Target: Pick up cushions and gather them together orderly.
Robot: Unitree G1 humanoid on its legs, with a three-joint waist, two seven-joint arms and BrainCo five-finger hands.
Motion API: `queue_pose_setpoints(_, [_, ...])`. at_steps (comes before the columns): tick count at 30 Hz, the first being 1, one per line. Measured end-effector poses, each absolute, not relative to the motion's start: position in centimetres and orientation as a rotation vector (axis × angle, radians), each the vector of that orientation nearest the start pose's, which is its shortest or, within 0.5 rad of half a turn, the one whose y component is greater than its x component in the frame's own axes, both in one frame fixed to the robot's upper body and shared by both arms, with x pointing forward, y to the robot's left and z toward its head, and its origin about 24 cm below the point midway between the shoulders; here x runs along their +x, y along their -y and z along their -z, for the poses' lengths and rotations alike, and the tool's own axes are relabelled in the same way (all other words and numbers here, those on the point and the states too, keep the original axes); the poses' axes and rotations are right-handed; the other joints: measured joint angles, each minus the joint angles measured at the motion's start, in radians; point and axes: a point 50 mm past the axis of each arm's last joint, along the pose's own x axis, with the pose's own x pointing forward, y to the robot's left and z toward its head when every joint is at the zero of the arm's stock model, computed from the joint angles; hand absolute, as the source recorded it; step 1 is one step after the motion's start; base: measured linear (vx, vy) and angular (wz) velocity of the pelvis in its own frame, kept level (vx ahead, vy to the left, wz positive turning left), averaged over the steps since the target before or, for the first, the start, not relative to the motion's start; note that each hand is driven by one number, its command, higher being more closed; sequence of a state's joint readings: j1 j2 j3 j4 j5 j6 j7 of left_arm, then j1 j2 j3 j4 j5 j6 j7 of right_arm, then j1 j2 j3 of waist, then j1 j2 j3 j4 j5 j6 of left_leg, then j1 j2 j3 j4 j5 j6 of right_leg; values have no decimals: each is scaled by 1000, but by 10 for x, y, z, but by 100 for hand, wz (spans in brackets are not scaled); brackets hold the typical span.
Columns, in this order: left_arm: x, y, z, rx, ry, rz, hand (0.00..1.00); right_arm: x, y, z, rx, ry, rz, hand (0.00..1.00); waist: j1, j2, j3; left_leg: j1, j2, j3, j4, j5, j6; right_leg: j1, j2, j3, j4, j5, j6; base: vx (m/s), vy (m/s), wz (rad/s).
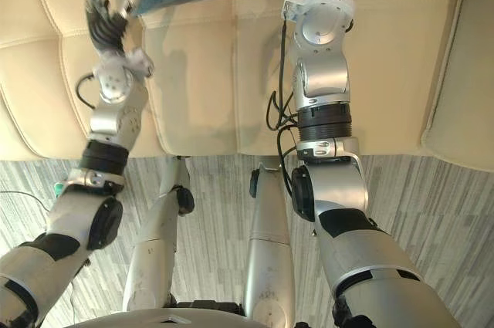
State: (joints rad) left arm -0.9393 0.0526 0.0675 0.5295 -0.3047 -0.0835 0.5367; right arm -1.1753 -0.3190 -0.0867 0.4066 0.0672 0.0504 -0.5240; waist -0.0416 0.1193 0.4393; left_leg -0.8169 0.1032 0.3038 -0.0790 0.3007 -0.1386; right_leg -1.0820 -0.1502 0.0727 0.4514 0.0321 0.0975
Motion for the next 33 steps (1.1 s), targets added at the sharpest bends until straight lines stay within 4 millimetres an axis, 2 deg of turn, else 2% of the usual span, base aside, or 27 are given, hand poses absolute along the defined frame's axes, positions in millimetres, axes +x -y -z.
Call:
queue_pose_setpoints(2, [386, -126, -207, -365, 326, -328, 0, 365, 178, -338, 53, 739, 460, 0, -10, -1, 0, 5, -7, 1, 0, 12, 14, 0, -5, 3, 14, -10, 1, 6, -60, 8])
queue_pose_setpoints(7, [384, -139, -196, -376, 302, -358, 0, 369, 183, -304, 114, 659, 460, 0, 5, -5, 3, 86, -12, 22, 0, 10, 13, 45, -3, 23, 54, -40, -2, -6, -98, -10])
queue_pose_setpoints(10, [378, -151, -191, -369, 321, -381, 0, 358, 192, -287, 113, 665, 473, 0, -1, -6, 4, 132, -12, 20, 0, -17, 12, 84, -2, 20, 68, -57, -4, 3, -128, -5])
queue_pose_setpoints(12, [369, -164, -176, -356, 309, -416, 0, 345, 205, -272, 139, 682, 485, 0, -10, -9, 6, 187, -15, 20, 0, -31, 31, 139, -5, 18, 69, -69, 0, 22, -97, -7])
queue_pose_setpoints(14, [363, -173, -163, -347, 288, -442, 0, 337, 213, -261, 135, 678, 505, 0, -16, -11, 6, 223, -15, 19, 0, -37, 32, 177, -8, 15, 67, -76, 2, 34, -62, -2])
queue_pose_setpoints(15, [357, -184, -149, -343, 261, -468, 0, 330, 220, -249, 132, 668, 516, 0, -17, -12, 6, 252, -19, 15, 1, -42, 38, 209, -12, 11, 67, -85, 4, 59, -59, 7])
queue_pose_setpoints(17, [350, -193, -134, -333, 232, -486, 0, 323, 229, -230, 114, 633, 525, 0, -17, -13, 6, 286, -21, 1, 2, -44, 44, 252, -17, 0, 67, -96, 5, 73, -61, 9])
queue_pose_setpoints(20, [325, -216, -89, -312, 123, -550, 0, 309, 230, -172, 138, 477, 504, 0, -14, -36, 9, 348, -3, -6, 110, -118, 59, 381, -12, -16, 37, -101, 7, 83, -86, -8])
queue_pose_setpoints(22, [301, -223, -56, -304, 39, -568, 0, 291, 224, -133, 147, 374, 477, 0, -15, -47, 7, 408, 15, -16, 177, -173, 57, 490, -5, -32, 1, -102, 8, 84, -40, -14])
queue_pose_setpoints(23, [283, -224, -32, -299, -32, -578, 0, 278, 218, -107, 150, 296, 448, 0, -10, -65, -2, 455, 25, -17, 218, -216, 54, 563, -1, -33, -18, -112, 14, 74, 6, -19])
queue_pose_setpoints(24, [276, -226, -24, -298, -60, -584, 0, 273, 216, -97, 153, 261, 438, 0, -9, -74, -7, 474, 28, -14, 225, -227, 56, 584, 1, -33, -24, -114, 14, 65, 23, -30])
queue_pose_setpoints(26, [228, -231, 32, -277, -266, -630, 0, 246, 203, -33, 204, 26, 401, 0, -7, -128, -79, 555, 49, 15, 258, -283, 44, 687, 18, -23, -77, -123, 4, 55, 41, -39])
queue_pose_setpoints(28, [189, -228, 73, -271, -460, -651, 0, 224, 195, 17, 231, -184, 389, 0, -4, -152, -141, 611, 52, 32, 231, -288, 40, 743, 23, -21, -129, -114, 2, 58, 28, -27])
queue_pose_setpoints(29, [179, -226, 83, -283, -511, -664, 0, 217, 194, 29, 233, -238, 389, 0, -2, -155, -160, 620, 52, 37, 223, -288, 40, 755, 24, -20, -146, -107, 2, 88, 37, -23])
queue_pose_setpoints(30, [155, -220, 105, -312, -631, -689, 0, 198, 191, 57, 236, -369, 397, 0, 7, -156, -197, 650, 52, 53, 203, -288, 40, 782, 25, -20, -182, -94, -3, 83, 34, -22])
queue_pose_setpoints(31, [146, -216, 114, -328, -682, -697, 0, 190, 189, 67, 233, -425, 398, 0, 9, -156, -211, 663, 52, 59, 194, -288, 40, 796, 24, -20, -199, -87, -7, 108, 45, -32])
queue_pose_setpoints(32, [121, -209, 132, -348, -803, -712, 0, 173, 184, 89, 227, -549, 387, 0, 15, -155, -238, 698, 52, 69, 179, -290, 38, 838, 24, -19, -238, -65, -8, 72, 29, -24])
queue_pose_setpoints(33, [114, -206, 137, -345, -842, -710, 0, 168, 183, 95, 227, -584, 385, 0, 16, -154, -244, 710, 52, 77, 176, -292, 37, 850, 25, -19, -250, -62, -7, 71, 34, -21])
